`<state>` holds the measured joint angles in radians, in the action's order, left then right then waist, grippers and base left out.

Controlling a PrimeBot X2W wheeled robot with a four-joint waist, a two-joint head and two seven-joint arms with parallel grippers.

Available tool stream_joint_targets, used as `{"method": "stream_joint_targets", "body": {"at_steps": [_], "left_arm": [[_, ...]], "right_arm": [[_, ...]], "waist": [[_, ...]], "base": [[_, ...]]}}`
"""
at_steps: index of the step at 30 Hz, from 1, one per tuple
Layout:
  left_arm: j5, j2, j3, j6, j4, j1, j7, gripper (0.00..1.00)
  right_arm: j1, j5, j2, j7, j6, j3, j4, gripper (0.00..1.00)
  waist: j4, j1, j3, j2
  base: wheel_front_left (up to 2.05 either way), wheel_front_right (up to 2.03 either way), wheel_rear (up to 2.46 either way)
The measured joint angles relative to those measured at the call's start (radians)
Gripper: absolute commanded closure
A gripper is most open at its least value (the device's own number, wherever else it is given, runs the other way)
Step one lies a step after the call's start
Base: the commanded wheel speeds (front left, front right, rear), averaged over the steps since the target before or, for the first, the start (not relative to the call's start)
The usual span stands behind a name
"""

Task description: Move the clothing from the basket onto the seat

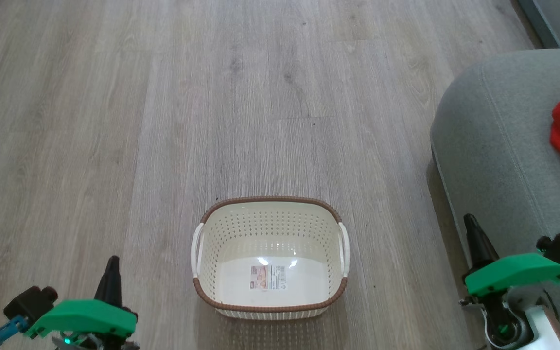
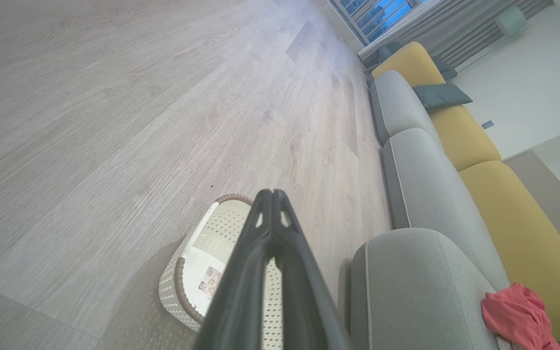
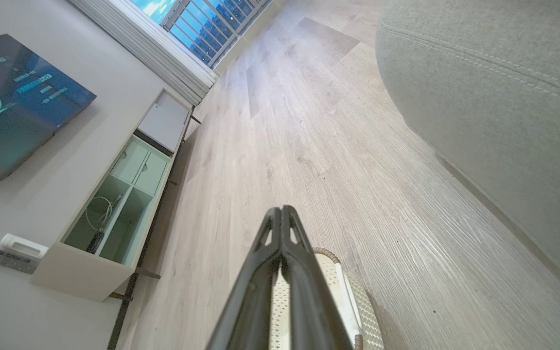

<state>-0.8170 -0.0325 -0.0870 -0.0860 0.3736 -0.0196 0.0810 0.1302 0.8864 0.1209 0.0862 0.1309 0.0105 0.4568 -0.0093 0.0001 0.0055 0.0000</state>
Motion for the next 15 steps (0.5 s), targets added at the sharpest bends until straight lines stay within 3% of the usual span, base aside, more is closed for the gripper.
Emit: {"method": "stream_joint_targets", "body": {"at_steps": [15], "left_arm": [[-0.182,0.0,0.0,-0.009,-0.02,0.0,-0.044,1.0]], "right_arm": [[-0.003,0.165,-0.019,-0.044,0.0,-0.034,-0.039,1.0]], "waist": [[0.002,0.0,-0.001,0.0]], "base": [[0.0,0.0,0.0]]}}
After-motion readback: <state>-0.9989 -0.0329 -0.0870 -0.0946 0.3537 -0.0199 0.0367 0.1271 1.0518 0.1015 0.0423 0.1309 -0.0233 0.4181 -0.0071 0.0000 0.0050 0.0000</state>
